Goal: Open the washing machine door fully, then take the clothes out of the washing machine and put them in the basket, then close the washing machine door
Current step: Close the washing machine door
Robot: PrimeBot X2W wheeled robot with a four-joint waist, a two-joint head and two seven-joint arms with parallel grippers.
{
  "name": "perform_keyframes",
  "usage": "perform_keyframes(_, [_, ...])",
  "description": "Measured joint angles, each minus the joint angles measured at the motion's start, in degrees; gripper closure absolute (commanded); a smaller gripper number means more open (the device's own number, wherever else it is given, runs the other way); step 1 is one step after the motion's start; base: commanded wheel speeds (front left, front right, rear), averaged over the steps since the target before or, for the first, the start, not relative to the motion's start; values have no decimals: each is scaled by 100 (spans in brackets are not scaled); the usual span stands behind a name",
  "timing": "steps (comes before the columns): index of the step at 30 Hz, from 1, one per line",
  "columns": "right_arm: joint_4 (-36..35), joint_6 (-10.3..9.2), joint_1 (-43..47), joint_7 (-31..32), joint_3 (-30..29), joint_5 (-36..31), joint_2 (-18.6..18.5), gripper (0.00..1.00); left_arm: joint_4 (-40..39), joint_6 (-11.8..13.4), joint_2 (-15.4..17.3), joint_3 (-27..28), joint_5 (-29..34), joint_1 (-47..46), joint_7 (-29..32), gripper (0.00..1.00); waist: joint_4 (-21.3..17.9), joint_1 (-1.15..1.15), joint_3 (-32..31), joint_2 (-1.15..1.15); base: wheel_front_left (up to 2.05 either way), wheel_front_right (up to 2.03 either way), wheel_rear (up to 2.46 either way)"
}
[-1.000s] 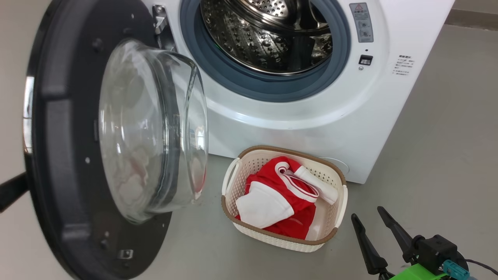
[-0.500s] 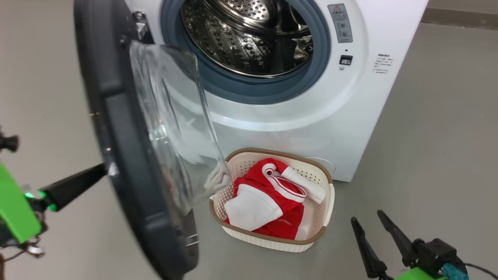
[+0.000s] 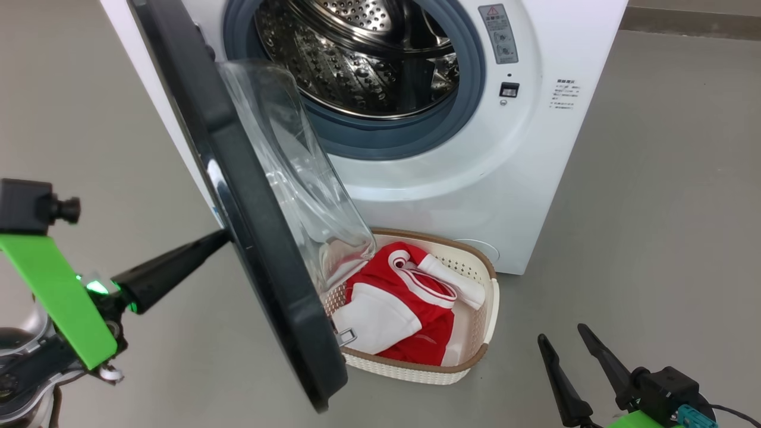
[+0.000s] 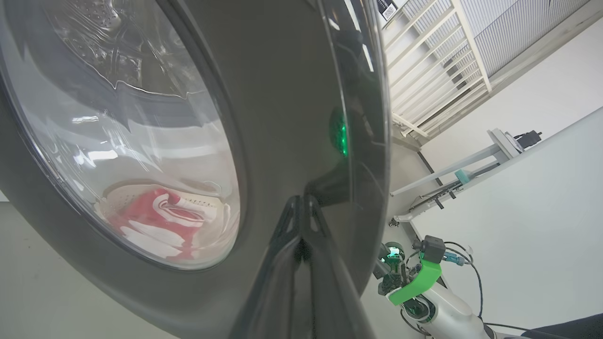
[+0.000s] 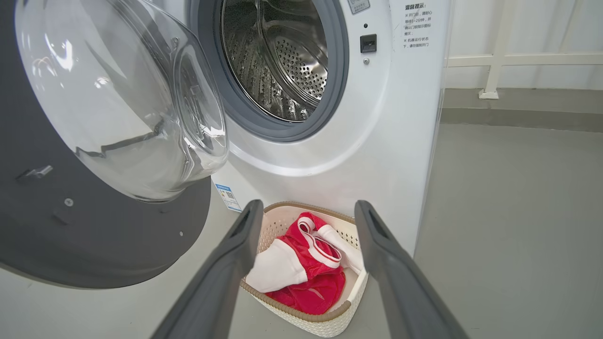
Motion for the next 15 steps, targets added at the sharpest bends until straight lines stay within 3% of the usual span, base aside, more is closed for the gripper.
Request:
perform_keyframes(9, [-8, 0, 69, -1, -45, -1, 11, 0, 62, -1, -4, -42, -15, 295, -806, 100, 190, 0, -17, 0, 0, 0, 0])
perform_keyframes(14, [1, 0, 92, 0, -42, -1, 20, 0, 155, -1, -47, -114, -16, 803, -1327, 89, 336, 0, -57, 0, 0, 0, 0])
perform_keyframes(15, [2, 0, 92, -1, -37, -1, 19, 0, 189, -1, -59, -114, -20, 890, -1449, 78, 365, 0, -71, 0, 0, 0, 0])
